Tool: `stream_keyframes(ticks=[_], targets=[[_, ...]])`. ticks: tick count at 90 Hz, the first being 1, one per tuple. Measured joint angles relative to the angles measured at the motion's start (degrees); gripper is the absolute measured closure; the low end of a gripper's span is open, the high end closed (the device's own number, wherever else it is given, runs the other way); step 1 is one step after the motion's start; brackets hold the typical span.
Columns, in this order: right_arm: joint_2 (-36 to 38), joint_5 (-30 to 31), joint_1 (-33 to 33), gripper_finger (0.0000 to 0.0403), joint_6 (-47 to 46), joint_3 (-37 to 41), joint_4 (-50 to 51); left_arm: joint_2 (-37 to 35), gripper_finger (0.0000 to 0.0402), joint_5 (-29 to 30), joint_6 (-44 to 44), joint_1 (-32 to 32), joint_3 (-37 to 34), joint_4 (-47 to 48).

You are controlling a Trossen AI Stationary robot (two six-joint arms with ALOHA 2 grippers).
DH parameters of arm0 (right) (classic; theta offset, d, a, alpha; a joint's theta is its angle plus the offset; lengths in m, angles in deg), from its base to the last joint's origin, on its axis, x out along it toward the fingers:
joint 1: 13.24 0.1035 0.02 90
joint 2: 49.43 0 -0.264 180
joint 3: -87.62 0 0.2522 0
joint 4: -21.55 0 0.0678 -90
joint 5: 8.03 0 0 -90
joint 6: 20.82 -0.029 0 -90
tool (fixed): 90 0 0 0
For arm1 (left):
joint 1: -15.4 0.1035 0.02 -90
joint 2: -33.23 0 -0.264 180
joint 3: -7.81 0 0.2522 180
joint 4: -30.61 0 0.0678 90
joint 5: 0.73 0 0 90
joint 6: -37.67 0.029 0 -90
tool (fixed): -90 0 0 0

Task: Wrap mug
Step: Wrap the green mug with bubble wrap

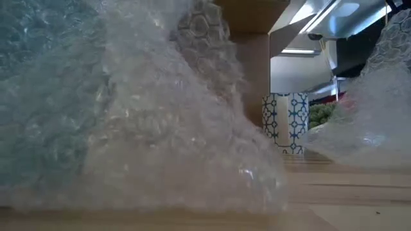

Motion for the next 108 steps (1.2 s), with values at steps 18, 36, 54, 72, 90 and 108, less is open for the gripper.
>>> stream_keyframes(ticks=[18,36,54,72,90,108], targets=[[4.26,0.76,-0.33,0.0239,2.18,0.00,5.30,0.01,0.0304,0.05,0.01,0.00,0.00,0.00],[9.14,1.85,1.06,0.0237,-4.19,-0.02,19.40,0.04,0.0304,0.33,0.07,-0.01,-0.04,-0.10],[9.14,10.11,5.27,0.0237,-10.62,3.84,32.23,0.06,0.0304,0.44,0.03,-0.02,-0.04,-0.14],[8.70,11.41,7.54,0.0237,-13.21,15.87,24.10,0.06,0.0304,0.44,0.03,-0.02,-0.04,-0.39],[8.74,14.49,7.52,0.0241,-11.34,19.69,7.85,0.06,0.0304,0.46,0.03,-0.02,-0.04,-0.44],[9.43,16.36,6.86,0.0307,-3.80,19.65,-8.47,0.06,0.0304,1.39,0.02,0.01,-0.07,-0.37]])
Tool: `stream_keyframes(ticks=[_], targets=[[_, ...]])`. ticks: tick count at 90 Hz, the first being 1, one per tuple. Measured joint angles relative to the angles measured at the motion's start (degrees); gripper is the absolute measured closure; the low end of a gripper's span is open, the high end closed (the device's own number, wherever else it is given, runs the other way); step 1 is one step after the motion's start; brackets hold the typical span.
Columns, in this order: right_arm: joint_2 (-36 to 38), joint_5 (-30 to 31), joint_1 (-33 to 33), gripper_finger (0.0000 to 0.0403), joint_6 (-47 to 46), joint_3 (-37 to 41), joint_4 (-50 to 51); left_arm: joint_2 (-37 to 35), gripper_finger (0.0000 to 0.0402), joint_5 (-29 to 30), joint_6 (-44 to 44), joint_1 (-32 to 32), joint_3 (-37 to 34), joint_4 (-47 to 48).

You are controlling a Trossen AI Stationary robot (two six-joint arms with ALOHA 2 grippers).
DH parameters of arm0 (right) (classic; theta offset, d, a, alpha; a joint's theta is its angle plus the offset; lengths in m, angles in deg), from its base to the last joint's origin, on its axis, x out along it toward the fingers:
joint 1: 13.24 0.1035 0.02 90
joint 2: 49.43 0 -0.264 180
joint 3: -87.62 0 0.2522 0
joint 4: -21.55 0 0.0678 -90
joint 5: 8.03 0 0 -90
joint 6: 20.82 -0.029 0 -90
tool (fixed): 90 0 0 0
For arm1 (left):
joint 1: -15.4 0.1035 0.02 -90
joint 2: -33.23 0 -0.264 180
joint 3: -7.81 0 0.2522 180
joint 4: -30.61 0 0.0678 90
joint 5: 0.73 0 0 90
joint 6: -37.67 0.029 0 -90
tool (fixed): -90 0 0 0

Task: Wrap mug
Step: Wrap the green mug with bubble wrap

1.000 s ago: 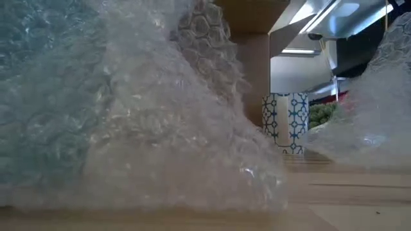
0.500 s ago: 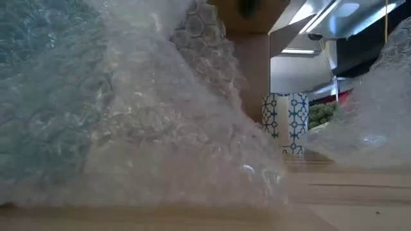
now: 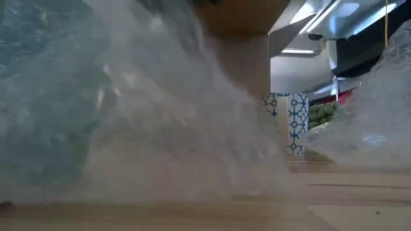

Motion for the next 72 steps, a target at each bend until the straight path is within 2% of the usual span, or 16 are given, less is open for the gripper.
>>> stream_keyframes(ticks=[13,18,32,44,72], targets=[[0.00,-1.05,-1.90,0.0383,4.56,0.00,-4.08,0.02,0.0304,0.13,-0.03,0.28,-0.02,0.00],[0.00,-1.03,-2.83,0.0395,4.59,0.00,-4.62,0.02,0.0304,0.19,-0.21,0.28,-0.02,0.02],[-0.55,-4.12,-5.23,0.0386,4.39,0.00,-8.50,0.02,0.0304,0.31,-0.06,0.30,-0.02,0.11],[-2.95,-6.93,-6.05,0.0400,4.24,-0.10,-11.35,0.07,0.0304,0.40,0.20,0.30,-0.20,1.23],[-4.00,-8.27,-5.93,0.0402,2.36,-0.26,-9.25,0.20,0.0304,-0.63,-0.09,0.25,1.18,3.39]])
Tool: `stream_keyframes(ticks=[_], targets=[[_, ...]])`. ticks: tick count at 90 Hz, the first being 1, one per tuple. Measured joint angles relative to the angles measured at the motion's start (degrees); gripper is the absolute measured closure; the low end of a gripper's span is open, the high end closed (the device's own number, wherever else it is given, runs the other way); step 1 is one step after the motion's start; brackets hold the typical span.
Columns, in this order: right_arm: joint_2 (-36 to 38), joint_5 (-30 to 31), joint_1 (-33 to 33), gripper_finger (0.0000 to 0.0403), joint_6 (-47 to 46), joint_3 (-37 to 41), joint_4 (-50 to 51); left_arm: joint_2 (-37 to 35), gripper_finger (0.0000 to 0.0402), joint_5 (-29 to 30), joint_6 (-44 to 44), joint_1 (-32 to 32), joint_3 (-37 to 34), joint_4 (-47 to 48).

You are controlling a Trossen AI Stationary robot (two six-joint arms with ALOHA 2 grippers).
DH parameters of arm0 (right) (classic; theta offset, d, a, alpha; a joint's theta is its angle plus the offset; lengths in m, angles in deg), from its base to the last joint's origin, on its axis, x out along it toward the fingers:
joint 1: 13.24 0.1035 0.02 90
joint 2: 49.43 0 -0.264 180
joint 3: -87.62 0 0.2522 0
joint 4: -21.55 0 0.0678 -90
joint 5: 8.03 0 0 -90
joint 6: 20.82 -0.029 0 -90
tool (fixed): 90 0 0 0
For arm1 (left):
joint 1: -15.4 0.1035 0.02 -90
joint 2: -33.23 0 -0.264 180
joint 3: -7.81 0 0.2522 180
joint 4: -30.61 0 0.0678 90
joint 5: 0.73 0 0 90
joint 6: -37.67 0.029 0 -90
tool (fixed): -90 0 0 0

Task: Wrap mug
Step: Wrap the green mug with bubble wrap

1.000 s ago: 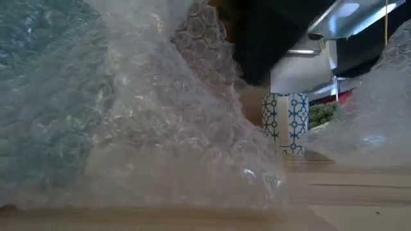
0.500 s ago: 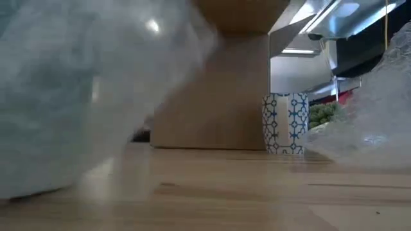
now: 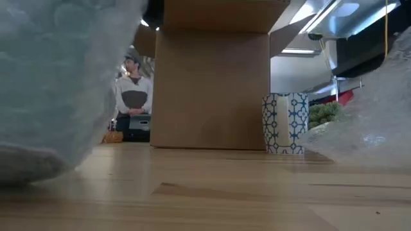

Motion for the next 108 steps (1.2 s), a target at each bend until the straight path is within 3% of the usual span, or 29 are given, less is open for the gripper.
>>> stream_keyframes(ticks=[34,62,80,108], targets=[[-0.63,1.92,1.80,0.0402,0.65,0.35,3.28,-2.97,0.0304,1.24,0.83,0.00,9.63,15.23],[-0.63,4.21,1.81,0.0402,0.65,0.35,2.99,-3.43,0.0304,1.11,3.67,-0.34,11.28,8.71],[-0.59,4.31,1.80,0.0402,0.63,0.35,3.05,1.27,0.0304,-0.70,4.33,-0.28,11.28,5.75],[-0.48,4.34,1.75,0.0402,0.52,-1.35,5.18,7.52,0.0304,-3.85,-1.31,0.07,11.54,8.54]])
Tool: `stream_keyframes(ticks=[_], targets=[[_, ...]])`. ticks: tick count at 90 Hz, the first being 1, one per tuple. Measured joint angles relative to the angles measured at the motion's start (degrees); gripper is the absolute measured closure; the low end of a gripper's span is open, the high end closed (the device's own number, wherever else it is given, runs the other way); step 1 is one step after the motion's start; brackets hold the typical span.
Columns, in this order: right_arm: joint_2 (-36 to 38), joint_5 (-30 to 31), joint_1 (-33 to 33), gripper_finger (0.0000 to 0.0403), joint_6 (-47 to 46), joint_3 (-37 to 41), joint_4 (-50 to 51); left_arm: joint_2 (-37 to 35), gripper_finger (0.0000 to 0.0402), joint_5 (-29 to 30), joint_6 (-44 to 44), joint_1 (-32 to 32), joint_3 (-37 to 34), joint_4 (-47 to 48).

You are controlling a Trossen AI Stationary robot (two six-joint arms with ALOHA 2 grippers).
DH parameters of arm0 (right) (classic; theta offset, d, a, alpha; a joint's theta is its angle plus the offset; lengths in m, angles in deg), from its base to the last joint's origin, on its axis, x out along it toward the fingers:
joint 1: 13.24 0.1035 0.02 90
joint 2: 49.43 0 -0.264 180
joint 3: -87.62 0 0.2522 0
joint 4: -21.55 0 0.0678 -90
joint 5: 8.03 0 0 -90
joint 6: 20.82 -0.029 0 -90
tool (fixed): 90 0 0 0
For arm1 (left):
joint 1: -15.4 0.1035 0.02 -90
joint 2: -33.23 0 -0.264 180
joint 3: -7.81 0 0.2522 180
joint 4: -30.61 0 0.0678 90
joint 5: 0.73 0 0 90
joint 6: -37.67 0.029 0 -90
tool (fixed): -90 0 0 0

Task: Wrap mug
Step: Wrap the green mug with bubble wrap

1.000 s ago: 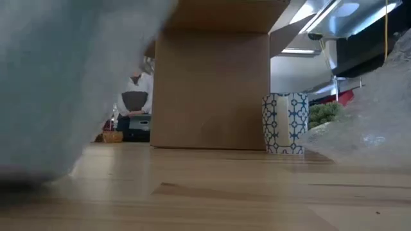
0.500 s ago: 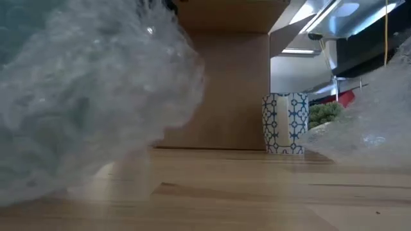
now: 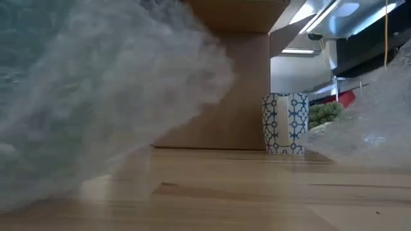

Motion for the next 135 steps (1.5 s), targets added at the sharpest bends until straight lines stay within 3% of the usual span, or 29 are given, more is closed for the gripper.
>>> stream_keyframes(ticks=[28,46,68,86,104,123,135], targets=[[0.05,-0.02,0.07,0.0402,0.15,-12.13,13.36,0.15,0.0304,0.52,0.04,0.04,-0.15,0.31],[-0.67,0.35,-0.41,0.0402,-0.31,-8.58,6.49,0.19,0.0304,0.96,0.04,-0.08,-0.21,0.34],[-2.51,-2.08,-0.75,0.0402,-3.60,-4.57,4.90,-0.43,0.0304,-0.18,0.33,-0.44,-0.29,0.59],[-2.78,-2.57,-0.74,0.0402,-3.49,-4.51,3.80,-6.56,0.0304,-1.28,2.33,-1.47,0.50,3.29],[-2.81,-2.62,-0.74,0.0402,-3.19,-4.49,4.24,-14.35,0.0304,0.82,-2.85,-3.38,2.19,17.73],[-2.92,-3.05,-0.70,0.0402,-3.10,-4.38,4.69,-16.05,0.0304,2.63,-18.66,-4.52,1.78,43.14],[-2.94,-3.06,-0.70,0.0402,-3.10,-4.38,4.65,-15.98,0.0304,-0.93,-24.24,-5.08,-2.83,42.46]])
